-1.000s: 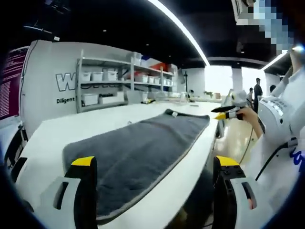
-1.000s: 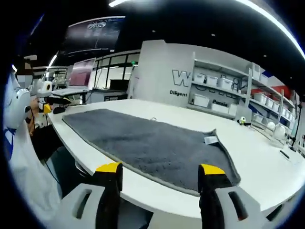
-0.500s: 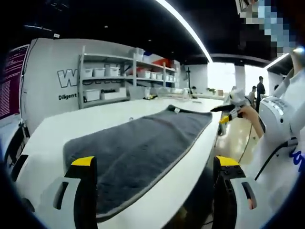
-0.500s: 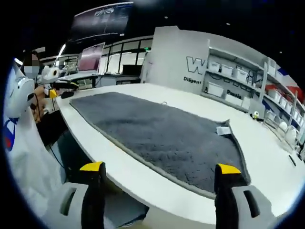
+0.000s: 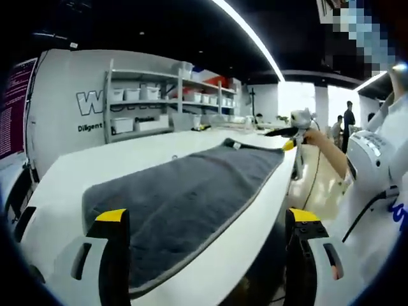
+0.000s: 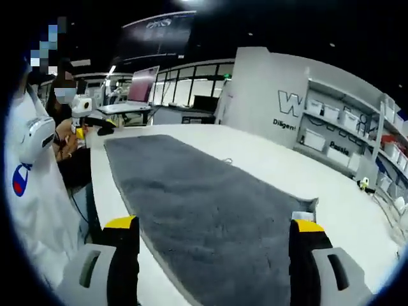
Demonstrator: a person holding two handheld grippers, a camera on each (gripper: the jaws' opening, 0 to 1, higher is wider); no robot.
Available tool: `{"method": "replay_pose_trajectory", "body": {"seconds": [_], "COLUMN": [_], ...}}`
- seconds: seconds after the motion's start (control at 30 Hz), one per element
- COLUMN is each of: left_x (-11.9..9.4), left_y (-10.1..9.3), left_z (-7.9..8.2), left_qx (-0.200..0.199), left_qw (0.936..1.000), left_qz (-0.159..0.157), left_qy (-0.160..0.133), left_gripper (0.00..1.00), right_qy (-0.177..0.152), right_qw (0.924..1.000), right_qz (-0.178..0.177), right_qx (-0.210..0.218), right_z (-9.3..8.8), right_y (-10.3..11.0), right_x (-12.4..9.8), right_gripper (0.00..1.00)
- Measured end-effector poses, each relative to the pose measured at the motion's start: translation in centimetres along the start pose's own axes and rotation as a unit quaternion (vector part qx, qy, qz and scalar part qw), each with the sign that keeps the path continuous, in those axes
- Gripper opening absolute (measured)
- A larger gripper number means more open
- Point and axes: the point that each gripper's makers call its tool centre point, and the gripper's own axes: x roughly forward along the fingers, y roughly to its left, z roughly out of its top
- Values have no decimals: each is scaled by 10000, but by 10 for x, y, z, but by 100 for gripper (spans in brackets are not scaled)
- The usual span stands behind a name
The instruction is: Open the folded towel by lifting each exposed corner and separating the folded layers until the towel lies flat within the target outline without major curled edges
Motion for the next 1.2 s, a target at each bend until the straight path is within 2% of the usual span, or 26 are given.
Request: {"method": "replay_pose_trajectory", "body": {"seconds": [0.1, 0.2, 0.23, 0.3, 0.4, 0.57, 0.67, 0.73, 0.83, 0.93, 1.07, 1.2], "left_x": [-2, -5, -6, -7, -8, -8, -9, -9, -10, -12, -15, -8], "left_y": [1, 0, 0, -1, -3, -1, -1, -1, 0, 2, 4, -5], "left_z": [0, 1, 1, -1, -3, -3, -3, -4, -6, -8, -10, -14], "left_qx": [9, -14, -24, -47, -92, -80, -76, -89, -101, -132, -157, -190], "left_qw": [10000, 10000, 10000, 10000, 9999, 9999, 9999, 9999, 9999, 9997, 9995, 9993], "left_qz": [54, 62, 65, 59, 40, 95, 95, 98, 126, 196, 280, 320], "left_qy": [21, 3, -4, 10, 34, 66, 45, 38, 55, 65, 76, 99], "left_gripper": [99, 99, 99, 99, 99, 99, 99, 99, 99, 99, 99, 99], "right_qy": [305, 374, 354, 240, 124, 293, 421, 283, 239, 472, 508, 640], "right_qw": [9994, 9991, 9990, 9990, 9965, 9936, 9931, 9914, 9900, 9890, 9873, 9831], "right_qz": [153, 182, 263, 203, 272, 292, 128, -29, 52, -106, -310, -562], "right_qx": [-90, -69, 115, 332, 784, 1050, 1087, 1280, 1387, 1400, 1476, 1618], "right_z": [-4, -7, -9, -9, -14, -32, -43, -44, -46, -58, -63, -74], "right_y": [-22, -42, -50, -68, -84, -106, -120, -134, -137, -147, -161, -176], "right_x": [23, 42, 51, 60, 71, 88, 93, 97, 104, 110, 116, 119], "right_gripper": [99, 99, 99, 99, 99, 99, 99, 99, 99, 99, 99, 99]}}
